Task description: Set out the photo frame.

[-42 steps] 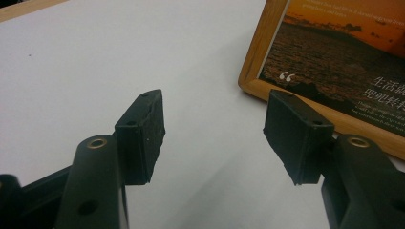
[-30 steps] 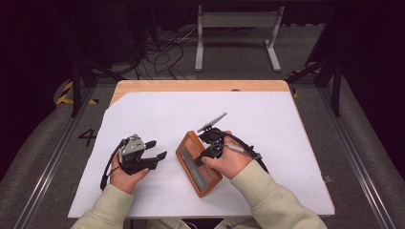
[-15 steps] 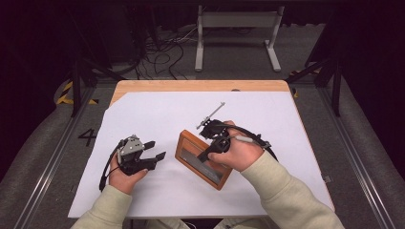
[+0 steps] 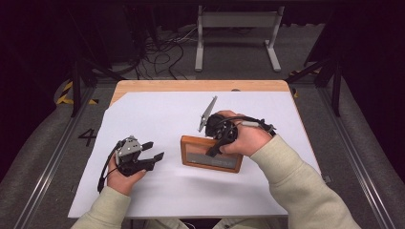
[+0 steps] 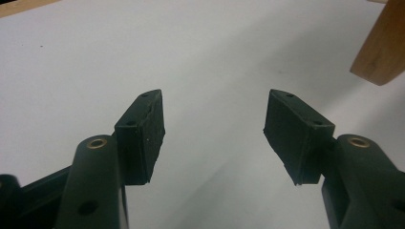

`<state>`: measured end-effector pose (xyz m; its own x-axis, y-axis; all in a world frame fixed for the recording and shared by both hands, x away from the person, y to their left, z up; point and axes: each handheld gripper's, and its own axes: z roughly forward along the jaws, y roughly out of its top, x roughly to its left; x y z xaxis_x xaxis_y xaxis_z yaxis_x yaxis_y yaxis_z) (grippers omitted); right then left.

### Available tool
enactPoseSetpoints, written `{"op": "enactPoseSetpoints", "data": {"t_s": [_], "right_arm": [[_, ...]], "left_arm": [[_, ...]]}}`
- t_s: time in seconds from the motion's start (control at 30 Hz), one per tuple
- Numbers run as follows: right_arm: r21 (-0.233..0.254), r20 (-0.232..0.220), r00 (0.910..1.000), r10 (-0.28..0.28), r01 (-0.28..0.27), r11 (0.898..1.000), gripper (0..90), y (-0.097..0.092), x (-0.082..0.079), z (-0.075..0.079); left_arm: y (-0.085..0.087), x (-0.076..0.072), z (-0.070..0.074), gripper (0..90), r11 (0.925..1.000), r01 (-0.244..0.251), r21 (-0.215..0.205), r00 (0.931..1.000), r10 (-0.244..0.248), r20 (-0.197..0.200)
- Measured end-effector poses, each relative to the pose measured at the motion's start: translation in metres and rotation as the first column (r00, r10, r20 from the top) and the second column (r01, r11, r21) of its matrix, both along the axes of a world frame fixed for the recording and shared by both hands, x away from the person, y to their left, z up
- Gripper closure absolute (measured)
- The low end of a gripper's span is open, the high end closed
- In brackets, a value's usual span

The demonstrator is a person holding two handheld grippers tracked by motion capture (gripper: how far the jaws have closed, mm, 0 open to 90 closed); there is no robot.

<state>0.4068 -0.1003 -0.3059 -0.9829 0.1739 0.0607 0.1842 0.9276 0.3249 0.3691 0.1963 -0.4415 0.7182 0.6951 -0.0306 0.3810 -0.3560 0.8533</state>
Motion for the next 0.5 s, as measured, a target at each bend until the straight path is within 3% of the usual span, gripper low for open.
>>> {"op": "enactPoseSetpoints", "data": {"t_s": [0.2,0.33,0.5], "right_arm": [[-0.042,0.01,0.9986,0.052,-0.051,0.998,73.3,-0.004,0.016,-0.009],[-0.053,-0.011,0.9975,0.07,-0.07,0.996,73.3,-0.008,0.032,-0.021],[-0.04,-0.031,0.9983,0.049,-0.051,0.998,73.3,-0.013,0.046,-0.031]], "left_arm": [[0.001,0.0,0.0,39.4,1.0,-0.003,0.002,1.0,0.003,-0.003],[0.001,0.0,-0.001,39.4,1.0,-0.002,0.001,1.0,0.002,-0.006],[0.001,0.0,-0.001,39.5,1.0,0.0,-0.004,1.0,0.0,-0.01]]}}
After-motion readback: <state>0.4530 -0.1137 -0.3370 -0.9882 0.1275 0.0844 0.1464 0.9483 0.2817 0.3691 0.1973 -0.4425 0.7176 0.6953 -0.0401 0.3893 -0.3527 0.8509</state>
